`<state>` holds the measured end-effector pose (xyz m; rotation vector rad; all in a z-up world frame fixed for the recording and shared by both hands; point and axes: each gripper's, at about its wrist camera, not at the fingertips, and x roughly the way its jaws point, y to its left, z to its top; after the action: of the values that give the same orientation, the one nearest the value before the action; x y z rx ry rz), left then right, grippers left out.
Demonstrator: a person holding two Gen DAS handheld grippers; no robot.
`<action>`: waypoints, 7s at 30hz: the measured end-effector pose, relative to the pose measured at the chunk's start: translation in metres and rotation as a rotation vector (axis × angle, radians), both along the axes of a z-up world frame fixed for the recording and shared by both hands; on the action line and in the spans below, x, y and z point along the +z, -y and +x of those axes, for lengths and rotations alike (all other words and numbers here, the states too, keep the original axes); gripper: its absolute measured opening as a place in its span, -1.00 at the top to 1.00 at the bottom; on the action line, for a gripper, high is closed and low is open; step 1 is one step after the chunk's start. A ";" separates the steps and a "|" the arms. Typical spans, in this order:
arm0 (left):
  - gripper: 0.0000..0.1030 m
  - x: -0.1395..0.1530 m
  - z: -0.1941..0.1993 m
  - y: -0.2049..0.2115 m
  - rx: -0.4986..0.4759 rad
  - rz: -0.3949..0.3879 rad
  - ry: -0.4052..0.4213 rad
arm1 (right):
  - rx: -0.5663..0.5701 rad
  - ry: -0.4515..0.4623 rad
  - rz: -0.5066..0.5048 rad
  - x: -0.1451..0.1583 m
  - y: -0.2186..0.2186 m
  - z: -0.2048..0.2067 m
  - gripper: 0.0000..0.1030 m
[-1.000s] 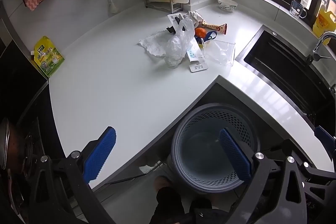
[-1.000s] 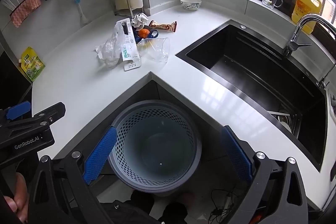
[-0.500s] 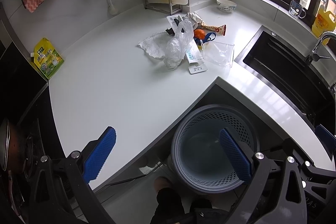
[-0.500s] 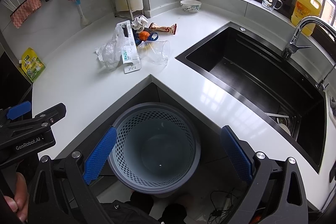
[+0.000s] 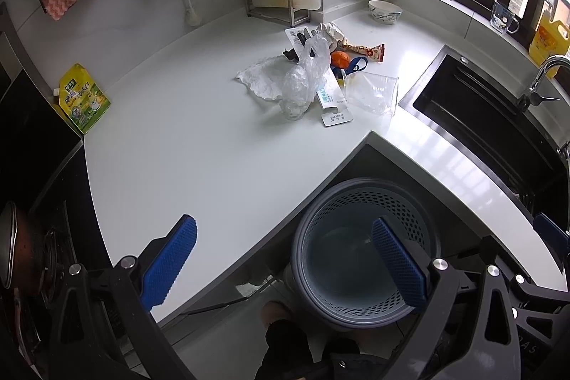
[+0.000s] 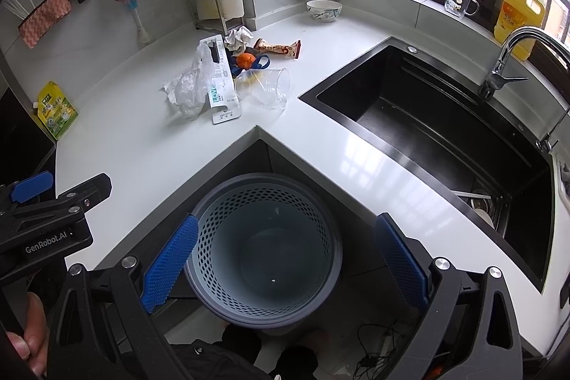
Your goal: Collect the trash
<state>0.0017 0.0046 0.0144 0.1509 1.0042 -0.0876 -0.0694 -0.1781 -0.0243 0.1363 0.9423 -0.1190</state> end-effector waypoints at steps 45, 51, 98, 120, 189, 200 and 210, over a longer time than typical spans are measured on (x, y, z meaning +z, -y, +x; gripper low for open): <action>-0.88 0.004 -0.006 -0.009 0.018 -0.012 0.027 | 0.008 0.020 0.006 0.001 -0.002 -0.004 -0.84; -0.88 0.004 -0.011 -0.011 0.046 -0.032 0.038 | 0.031 0.037 -0.001 0.001 -0.001 -0.010 -0.84; -0.88 -0.103 0.183 -0.022 -0.073 -0.037 0.055 | 0.129 0.130 0.101 -0.117 0.028 0.231 -0.83; -0.88 -0.116 0.198 -0.026 -0.091 -0.059 0.040 | 0.210 0.140 0.129 -0.122 0.014 0.268 0.08; 0.49 -0.087 0.038 0.038 -0.205 -0.077 0.006 | 0.188 0.021 0.217 -0.090 0.047 0.041 0.92; 0.43 -0.138 -0.011 0.058 -0.184 -0.086 -0.142 | 0.230 -0.138 0.287 -0.143 0.039 0.014 0.92; 0.26 -0.151 -0.013 0.048 -0.124 -0.071 -0.168 | 0.256 -0.165 0.302 -0.160 0.033 0.019 0.92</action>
<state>-0.0116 -0.0436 -0.1369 0.1421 1.1574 -0.2525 -0.0506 -0.2113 -0.1839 0.2865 1.1309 0.2535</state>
